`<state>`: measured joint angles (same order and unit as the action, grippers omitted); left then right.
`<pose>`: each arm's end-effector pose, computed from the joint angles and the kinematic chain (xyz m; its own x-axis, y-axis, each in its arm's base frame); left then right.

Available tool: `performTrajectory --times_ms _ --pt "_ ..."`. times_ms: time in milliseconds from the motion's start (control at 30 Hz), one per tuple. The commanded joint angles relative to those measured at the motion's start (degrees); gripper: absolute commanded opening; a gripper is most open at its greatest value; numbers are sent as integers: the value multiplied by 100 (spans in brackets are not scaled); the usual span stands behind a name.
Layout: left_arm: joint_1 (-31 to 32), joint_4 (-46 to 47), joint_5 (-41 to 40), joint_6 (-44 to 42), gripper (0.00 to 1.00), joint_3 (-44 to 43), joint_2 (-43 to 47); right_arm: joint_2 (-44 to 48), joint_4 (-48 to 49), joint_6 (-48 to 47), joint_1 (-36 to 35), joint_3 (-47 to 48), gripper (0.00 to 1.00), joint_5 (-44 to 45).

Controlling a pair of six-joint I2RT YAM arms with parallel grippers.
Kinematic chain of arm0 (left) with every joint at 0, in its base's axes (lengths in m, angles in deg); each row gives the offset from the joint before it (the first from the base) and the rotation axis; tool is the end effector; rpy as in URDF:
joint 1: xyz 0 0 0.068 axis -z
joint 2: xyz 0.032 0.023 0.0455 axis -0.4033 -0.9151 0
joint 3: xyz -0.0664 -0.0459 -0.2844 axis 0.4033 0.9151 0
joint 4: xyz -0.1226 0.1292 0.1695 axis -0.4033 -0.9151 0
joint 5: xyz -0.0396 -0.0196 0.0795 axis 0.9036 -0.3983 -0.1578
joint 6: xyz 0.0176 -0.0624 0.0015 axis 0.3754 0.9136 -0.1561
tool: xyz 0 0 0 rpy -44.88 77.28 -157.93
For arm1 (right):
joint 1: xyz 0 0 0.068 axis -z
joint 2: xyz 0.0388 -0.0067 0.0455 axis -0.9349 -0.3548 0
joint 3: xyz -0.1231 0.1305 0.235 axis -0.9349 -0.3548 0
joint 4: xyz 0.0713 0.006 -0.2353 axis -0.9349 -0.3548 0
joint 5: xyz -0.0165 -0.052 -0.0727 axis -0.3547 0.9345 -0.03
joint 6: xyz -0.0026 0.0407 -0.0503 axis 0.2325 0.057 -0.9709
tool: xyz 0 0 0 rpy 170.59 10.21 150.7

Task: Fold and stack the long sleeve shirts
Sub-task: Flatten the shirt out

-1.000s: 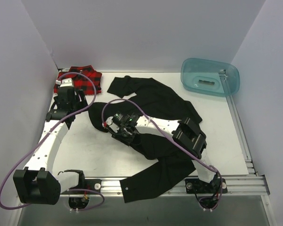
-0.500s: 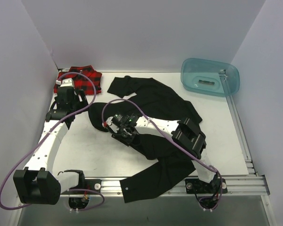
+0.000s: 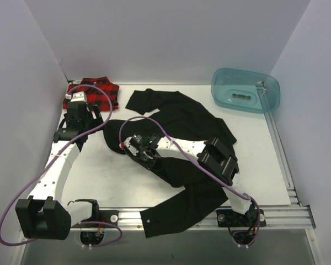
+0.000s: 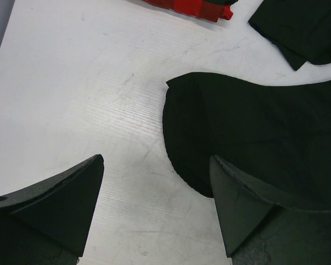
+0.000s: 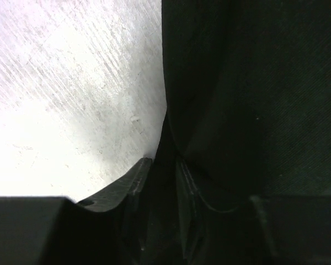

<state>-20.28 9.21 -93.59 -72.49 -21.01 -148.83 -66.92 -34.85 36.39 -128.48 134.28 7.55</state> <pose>0.2415 -0.0036 0.3291 -0.5485 -0.2582 -0.7953 -0.2908 0.9506 -0.1081 0.2335 0.4033 0.1830 -0.3572 -0.7418 -0.5676 -0.9139 0.4032 0.0481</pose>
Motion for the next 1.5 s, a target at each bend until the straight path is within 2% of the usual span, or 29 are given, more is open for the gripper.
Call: performTrajectory --times_ms 0,167,233,400,700,1233,1300,1333,1367,1400,1467 --pt "-61 298 73 12 87 -48 93 -386 -202 143 55 -101 23 101" --pt "-61 306 91 4 86 -39 119 -430 -211 223 161 -198 9 162" --pt "-52 298 91 4 86 -39 128 -457 -211 258 231 -233 0 171" --pt "-61 306 100 -5 86 -39 128 -97 -211 214 205 -251 0 49" --pt "-140 333 135 4 86 -30 163 1423 -238 171 -366 -172 0 -1216" --pt "-166 333 214 12 86 -12 58 1539 360 303 -1130 -154 0 -3421" --pt "-166 333 249 12 86 -12 32 1547 360 285 -1175 -277 6 -3616" --pt "-166 324 258 21 86 -12 23 1530 360 302 -1192 -303 28 -3634" --pt "-166 324 284 21 86 -4 14 1530 291 302 -1193 -338 36 -3452" --pt "-175 333 345 21 86 -4 -12 1573 272 328 -1193 -425 42 -3310" --pt "-175 315 442 39 86 5 -65 1705 281 363 -1105 -593 46 -2977"
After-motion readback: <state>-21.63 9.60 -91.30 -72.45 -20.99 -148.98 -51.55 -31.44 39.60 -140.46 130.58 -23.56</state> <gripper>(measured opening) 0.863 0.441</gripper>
